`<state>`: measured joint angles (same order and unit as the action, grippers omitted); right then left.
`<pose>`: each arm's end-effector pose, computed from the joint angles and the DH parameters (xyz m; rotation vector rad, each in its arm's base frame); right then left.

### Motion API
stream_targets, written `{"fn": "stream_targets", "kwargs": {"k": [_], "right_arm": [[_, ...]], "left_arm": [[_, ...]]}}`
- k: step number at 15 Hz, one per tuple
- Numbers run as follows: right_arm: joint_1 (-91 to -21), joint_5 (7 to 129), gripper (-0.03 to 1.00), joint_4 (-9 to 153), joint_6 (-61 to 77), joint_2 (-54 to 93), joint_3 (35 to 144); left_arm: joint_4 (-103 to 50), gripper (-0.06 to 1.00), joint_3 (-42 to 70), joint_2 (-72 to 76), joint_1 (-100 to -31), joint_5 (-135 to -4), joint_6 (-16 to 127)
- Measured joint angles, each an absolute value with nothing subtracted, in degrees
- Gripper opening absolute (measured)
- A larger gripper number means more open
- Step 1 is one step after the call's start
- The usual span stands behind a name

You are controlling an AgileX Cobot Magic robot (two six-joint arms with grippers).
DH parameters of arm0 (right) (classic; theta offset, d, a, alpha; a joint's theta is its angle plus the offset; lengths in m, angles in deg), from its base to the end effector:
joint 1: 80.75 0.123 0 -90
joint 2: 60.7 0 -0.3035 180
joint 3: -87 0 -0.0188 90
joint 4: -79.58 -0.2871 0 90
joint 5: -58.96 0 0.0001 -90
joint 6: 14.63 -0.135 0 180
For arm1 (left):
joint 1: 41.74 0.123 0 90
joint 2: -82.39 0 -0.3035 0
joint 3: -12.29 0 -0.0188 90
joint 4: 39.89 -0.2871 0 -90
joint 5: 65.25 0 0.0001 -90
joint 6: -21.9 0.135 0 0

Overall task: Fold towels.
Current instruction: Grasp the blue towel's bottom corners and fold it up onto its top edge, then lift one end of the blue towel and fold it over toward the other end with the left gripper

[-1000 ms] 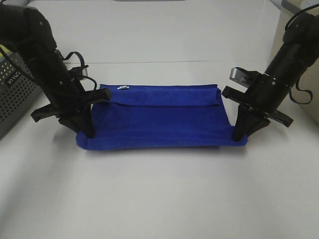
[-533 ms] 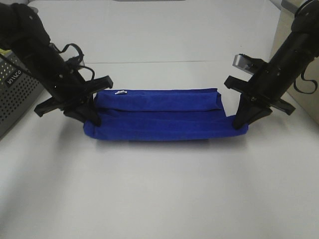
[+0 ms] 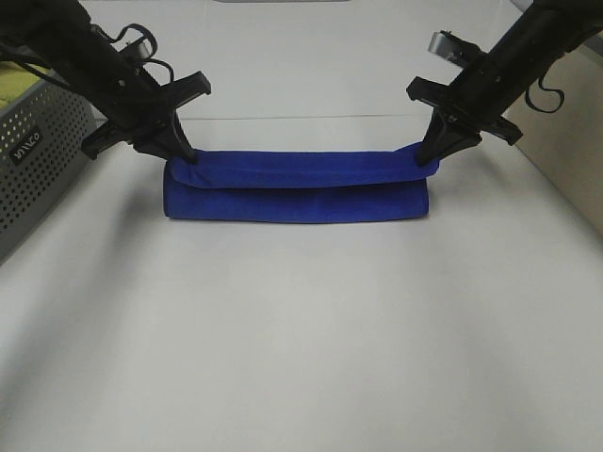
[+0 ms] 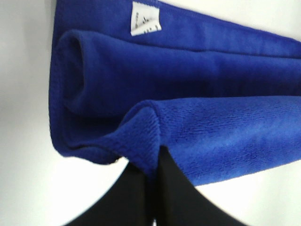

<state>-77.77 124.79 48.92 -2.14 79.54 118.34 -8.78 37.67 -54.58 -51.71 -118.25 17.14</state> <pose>0.5249 0.0902 0.1238 -0.1011 2.9211 0.7287 0.5195 -0.1479 0.1262 -0.2595 2.8399 -0.7354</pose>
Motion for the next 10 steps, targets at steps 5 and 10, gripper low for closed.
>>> {"fn": "stream_targets", "kwargs": {"k": [5, 10], "right_arm": [[-77.77, 123.25, 0.01, 47.43, -2.20, 88.07, 126.13], [-77.77, 123.30, 0.18, 47.38, -2.20, 88.76, 126.13]], "left_arm": [[-8.84, 0.02, 42.83, -61.68, -51.66, -110.86, 17.14], [-8.73, 0.25, 43.11, -62.26, -51.66, -109.37, 16.86]]}}
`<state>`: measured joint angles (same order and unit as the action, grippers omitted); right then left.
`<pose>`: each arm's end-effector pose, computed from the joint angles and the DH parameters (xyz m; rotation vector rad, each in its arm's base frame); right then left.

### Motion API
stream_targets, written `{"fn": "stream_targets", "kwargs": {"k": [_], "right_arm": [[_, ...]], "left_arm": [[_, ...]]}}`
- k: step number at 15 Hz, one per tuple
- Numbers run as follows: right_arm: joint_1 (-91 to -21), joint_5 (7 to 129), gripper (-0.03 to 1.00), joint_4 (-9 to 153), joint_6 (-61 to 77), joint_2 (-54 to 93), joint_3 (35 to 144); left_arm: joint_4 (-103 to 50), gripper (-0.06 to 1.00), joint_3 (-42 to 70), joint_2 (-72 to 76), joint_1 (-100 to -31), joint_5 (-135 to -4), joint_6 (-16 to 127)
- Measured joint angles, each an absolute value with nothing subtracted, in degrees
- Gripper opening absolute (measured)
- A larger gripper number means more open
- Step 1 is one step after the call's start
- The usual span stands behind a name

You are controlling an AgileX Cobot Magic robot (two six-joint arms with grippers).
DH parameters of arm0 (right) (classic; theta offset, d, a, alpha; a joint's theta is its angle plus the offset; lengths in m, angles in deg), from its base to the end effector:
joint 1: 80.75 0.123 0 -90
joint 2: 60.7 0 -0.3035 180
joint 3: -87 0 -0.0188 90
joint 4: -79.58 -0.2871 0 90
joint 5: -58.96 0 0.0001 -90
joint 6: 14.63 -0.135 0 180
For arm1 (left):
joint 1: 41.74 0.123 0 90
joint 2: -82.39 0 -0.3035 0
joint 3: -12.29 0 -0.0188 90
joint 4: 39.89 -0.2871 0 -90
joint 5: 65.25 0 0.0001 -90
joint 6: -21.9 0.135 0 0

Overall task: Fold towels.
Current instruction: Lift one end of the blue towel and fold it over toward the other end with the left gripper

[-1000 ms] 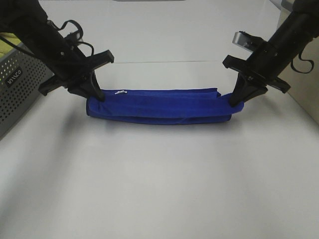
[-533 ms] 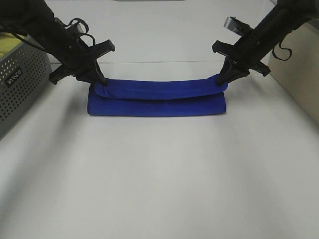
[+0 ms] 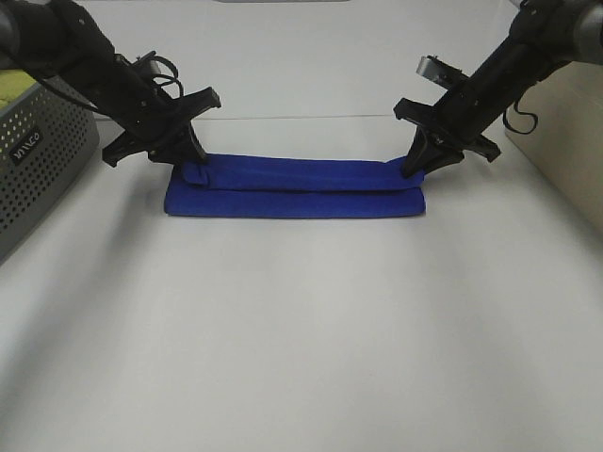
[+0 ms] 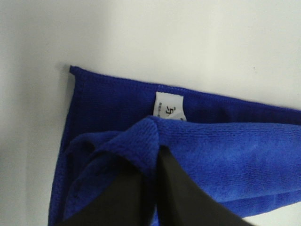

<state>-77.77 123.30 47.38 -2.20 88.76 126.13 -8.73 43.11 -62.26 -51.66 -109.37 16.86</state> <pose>0.5520 0.0937 0.0782 -0.0643 2.9131 0.7564 0.5569 -0.1468 0.0870 -0.3242 2.7266 -0.6952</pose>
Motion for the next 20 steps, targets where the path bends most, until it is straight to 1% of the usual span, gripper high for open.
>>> {"fn": "stream_targets", "kwargs": {"k": [1, 2, 3, 4, 5, 6, 9, 13, 15, 17, 18, 20], "right_arm": [[-77.77, 123.59, 0.29, 47.32, -2.20, 88.76, 126.13], [-77.83, 124.33, 0.43, 46.29, -2.20, 88.76, 126.13], [-77.83, 125.31, 0.58, 45.71, -2.20, 88.76, 126.13], [-77.83, 126.17, 0.68, 45.49, -2.20, 88.65, 126.13], [-77.83, 126.91, 0.75, 45.43, -2.20, 88.30, 126.13], [-77.83, 127.54, 0.77, 45.94, -2.20, 87.67, 126.13], [-77.83, 128.17, 0.79, 48.75, -2.20, 85.78, 126.13], [-77.83, 128.23, 0.79, 49.32, -2.20, 85.72, 126.13], [-77.83, 128.23, 0.79, 49.32, -2.20, 85.72, 126.13], [-77.83, 128.29, 0.79, 49.32, -2.20, 85.72, 126.13], [-77.83, 128.29, 0.79, 49.32, -2.20, 85.72, 126.13], [-77.83, 128.29, 0.79, 49.38, -2.20, 85.72, 126.13]], "left_arm": [[-8.50, 0.42, 43.11, -62.26, -51.66, -109.14, 16.86], [-8.21, 0.61, 43.11, -62.26, -51.66, -109.02, 16.91], [-7.98, 0.76, 43.11, -62.26, -51.66, -108.91, 17.31], [-8.21, 0.82, 43.11, -62.03, -51.66, -108.85, 18.06], [-9.53, 0.85, 43.11, -61.91, -51.66, -108.85, 18.75], [-11.53, 0.86, 43.17, -61.80, -51.66, -108.97, 19.03], [-16.52, 0.86, 43.23, -61.97, -51.66, -111.83, 19.03], [-15.20, 0.86, 43.29, -64.15, -51.66, -111.03, 19.03], [-12.85, 0.83, 43.40, -64.72, -51.66, -108.80, 19.03], [-10.90, 0.73, 43.46, -65.29, -51.66, -108.28, 19.26], [-10.44, 0.63, 43.46, -65.58, -51.66, -108.34, 19.26], [-10.62, 0.33, 43.46, -66.21, -51.66, -108.80, 19.26]]}}
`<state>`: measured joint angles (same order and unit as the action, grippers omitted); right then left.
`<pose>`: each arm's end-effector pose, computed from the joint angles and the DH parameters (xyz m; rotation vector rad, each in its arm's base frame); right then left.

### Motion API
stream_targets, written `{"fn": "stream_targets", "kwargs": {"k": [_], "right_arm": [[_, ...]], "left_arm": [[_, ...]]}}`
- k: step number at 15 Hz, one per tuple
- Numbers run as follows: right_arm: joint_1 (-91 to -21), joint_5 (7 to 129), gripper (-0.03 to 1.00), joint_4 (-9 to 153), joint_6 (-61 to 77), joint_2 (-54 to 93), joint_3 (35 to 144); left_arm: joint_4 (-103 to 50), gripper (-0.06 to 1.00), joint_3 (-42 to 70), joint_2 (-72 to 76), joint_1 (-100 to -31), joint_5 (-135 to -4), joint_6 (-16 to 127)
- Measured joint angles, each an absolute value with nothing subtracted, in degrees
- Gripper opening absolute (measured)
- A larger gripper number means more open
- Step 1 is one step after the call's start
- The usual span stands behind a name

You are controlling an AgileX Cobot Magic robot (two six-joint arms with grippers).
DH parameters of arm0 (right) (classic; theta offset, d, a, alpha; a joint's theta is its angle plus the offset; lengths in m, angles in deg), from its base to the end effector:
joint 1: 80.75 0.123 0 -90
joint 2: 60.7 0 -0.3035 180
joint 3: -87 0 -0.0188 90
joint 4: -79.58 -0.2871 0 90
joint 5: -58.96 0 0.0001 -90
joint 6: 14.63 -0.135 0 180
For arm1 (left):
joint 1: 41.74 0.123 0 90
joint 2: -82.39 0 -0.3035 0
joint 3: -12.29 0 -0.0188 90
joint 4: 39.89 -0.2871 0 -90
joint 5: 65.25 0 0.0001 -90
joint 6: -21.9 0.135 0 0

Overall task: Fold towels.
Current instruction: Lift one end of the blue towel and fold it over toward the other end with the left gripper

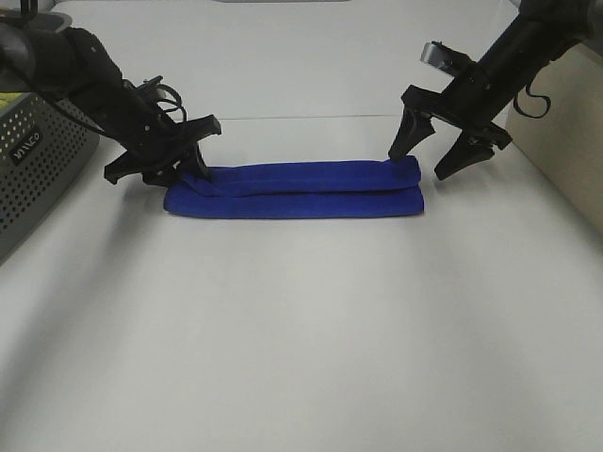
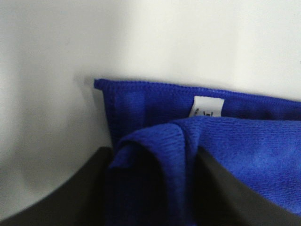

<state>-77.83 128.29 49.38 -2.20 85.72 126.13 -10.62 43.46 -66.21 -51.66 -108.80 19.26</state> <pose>0.5416 0.0913 0.1051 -0.1369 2.9492 0.7410 0.5555 -0.1434 0.0484 -0.2633 2.7843 -0.6316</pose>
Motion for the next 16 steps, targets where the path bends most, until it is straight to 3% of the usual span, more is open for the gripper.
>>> {"fn": "stream_targets", "kwargs": {"k": [1, 2, 6, 10, 13, 16], "right_arm": [[-77.83, 128.29, 0.79, 49.38, -2.20, 85.72, 126.13], [-77.83, 128.29, 0.79, 49.38, -2.20, 85.72, 126.13], [-77.83, 128.35, 0.79, 49.38, -2.20, 85.72, 126.13], [-77.83, 128.35, 0.79, 49.38, -2.20, 85.67, 126.13], [-77.83, 128.35, 0.79, 49.38, -2.20, 85.67, 126.13], [-77.83, 128.35, 0.79, 49.38, -2.20, 85.67, 126.13]], "left_arm": [[-11.19, 0.17, 43.46, -66.32, -51.66, -108.80, 19.26], [-11.88, 0.10, 43.46, -66.32, -51.71, -108.97, 19.38], [-18.18, 0.10, 44.95, -65.06, -51.71, -112.81, 19.09], [-29.98, 0.10, 54.69, -61.34, -51.66, -125.01, 14.11], [-27.52, 0.10, 63.91, -60.94, -51.83, -133.55, 12.39], [-18.47, 0.10, 66.66, -60.88, -54.06, -134.18, 11.07]]}}
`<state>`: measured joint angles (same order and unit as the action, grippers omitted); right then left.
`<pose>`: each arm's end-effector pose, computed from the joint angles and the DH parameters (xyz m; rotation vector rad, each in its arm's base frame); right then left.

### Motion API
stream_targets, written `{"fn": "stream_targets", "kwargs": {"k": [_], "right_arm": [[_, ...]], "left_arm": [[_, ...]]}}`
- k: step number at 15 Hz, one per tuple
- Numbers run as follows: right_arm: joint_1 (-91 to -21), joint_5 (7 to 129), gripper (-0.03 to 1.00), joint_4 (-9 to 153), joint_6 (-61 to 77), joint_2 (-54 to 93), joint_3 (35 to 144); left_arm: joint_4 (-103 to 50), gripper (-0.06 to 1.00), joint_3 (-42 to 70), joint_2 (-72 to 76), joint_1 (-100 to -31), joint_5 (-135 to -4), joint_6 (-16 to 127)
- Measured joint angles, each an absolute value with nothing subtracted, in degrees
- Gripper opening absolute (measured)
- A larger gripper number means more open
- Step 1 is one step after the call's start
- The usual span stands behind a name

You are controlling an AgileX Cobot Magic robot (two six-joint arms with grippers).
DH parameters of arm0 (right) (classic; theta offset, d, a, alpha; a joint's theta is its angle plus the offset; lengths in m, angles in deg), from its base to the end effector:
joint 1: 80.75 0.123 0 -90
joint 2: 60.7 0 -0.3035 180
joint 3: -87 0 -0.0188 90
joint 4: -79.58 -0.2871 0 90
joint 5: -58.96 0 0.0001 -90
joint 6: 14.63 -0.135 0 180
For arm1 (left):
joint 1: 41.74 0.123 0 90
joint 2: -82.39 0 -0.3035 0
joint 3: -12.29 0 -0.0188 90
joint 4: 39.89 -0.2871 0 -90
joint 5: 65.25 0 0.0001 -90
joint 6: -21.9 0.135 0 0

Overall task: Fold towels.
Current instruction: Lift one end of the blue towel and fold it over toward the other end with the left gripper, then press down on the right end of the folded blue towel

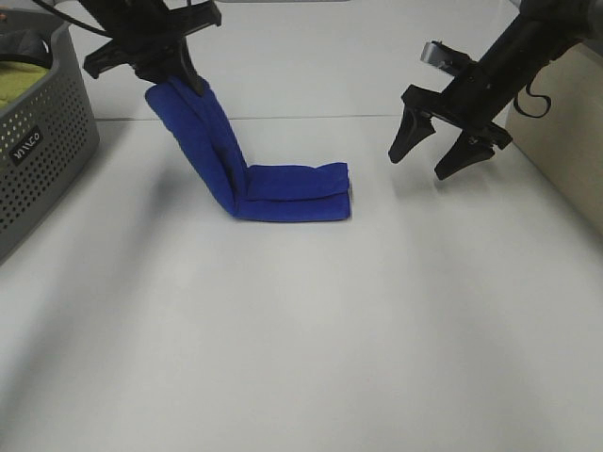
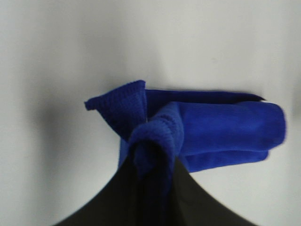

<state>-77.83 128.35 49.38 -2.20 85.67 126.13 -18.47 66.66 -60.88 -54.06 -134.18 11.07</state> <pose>0.5414 0.0913 0.1056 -0.1376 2.9493 0.7413 0.5574 -0.1688 0.2125 -0.0566 2.7738 -0.6246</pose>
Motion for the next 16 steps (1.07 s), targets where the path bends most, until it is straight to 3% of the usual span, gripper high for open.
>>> {"fn": "stream_targets", "kwargs": {"k": [9, 14, 16], "right_arm": [[-77.83, 128.35, 0.79, 49.21, -2.20, 85.61, 126.13], [-77.83, 128.35, 0.79, 49.15, -2.20, 85.61, 126.13], [-77.83, 128.35, 0.79, 48.87, -2.20, 85.61, 126.13]], "left_arm": [[-11.70, 0.12, 66.72, -69.70, -64.49, -119.80, 2.25], [-6.72, 0.43, 66.72, -71.25, -65.58, -116.65, 0.47], [-3.11, 0.48, 66.72, -71.25, -65.64, -114.93, 0.47]]}}
